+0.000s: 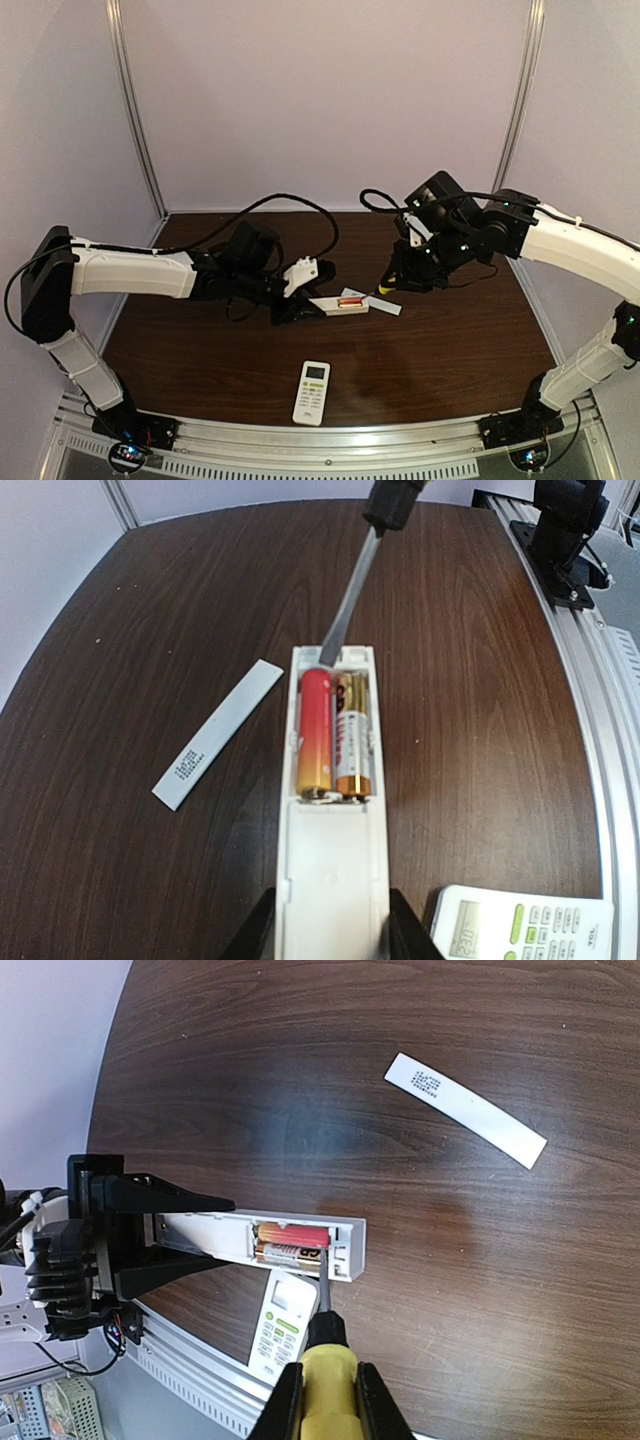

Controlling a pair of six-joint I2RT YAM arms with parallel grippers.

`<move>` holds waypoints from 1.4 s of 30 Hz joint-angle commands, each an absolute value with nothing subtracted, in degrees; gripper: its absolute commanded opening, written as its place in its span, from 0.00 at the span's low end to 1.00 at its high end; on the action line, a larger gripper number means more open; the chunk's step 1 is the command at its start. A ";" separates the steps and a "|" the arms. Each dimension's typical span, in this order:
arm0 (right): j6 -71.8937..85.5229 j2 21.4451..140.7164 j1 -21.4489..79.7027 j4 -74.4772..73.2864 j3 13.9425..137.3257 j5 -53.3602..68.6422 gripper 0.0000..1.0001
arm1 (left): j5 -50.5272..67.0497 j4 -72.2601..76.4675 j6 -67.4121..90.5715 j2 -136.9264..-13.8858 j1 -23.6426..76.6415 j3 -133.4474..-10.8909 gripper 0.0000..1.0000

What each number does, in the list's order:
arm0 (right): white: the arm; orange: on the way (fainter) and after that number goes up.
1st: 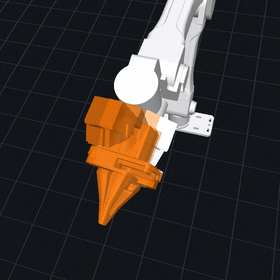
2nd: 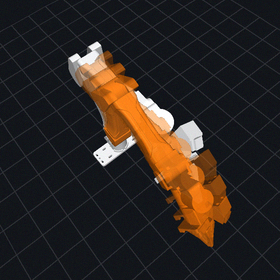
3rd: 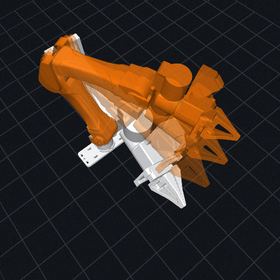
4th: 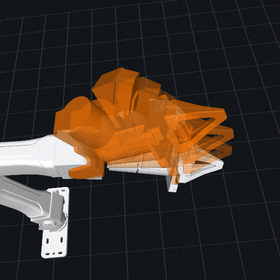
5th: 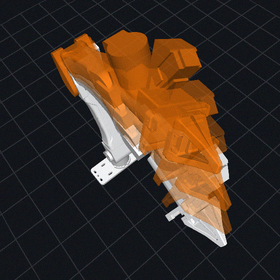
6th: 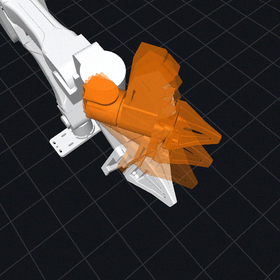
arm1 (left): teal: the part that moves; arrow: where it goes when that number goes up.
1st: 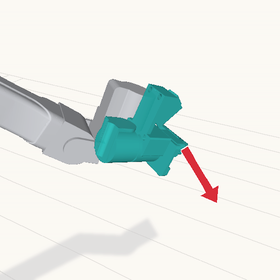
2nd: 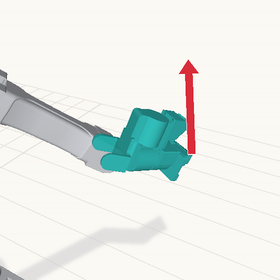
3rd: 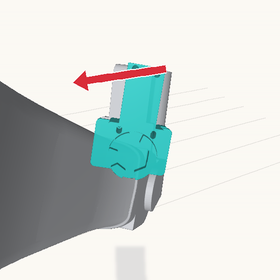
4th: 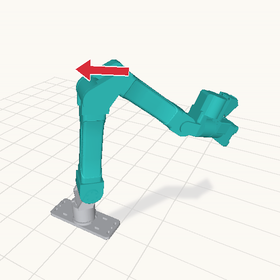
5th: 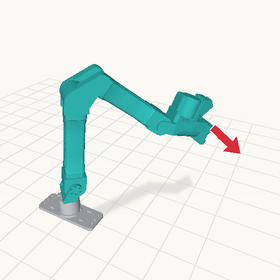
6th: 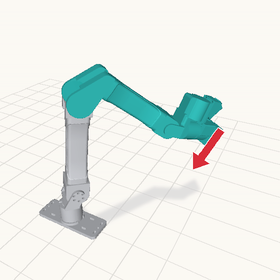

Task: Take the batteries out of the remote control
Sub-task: Remove the battery from the remote control without the battery cover.

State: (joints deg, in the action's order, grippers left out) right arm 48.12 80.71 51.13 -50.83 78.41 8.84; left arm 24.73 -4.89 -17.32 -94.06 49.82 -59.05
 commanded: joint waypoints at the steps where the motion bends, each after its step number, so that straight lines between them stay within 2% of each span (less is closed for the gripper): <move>1: 47.32 81.41 51.61 -52.28 79.72 7.24 0.00 | 25.84 -3.87 -17.51 -92.98 50.09 -61.11 0.00; 42: 45.89 81.70 51.59 -53.71 80.76 5.69 0.00 | 24.76 -4.85 -17.59 -95.58 51.50 -63.19 0.00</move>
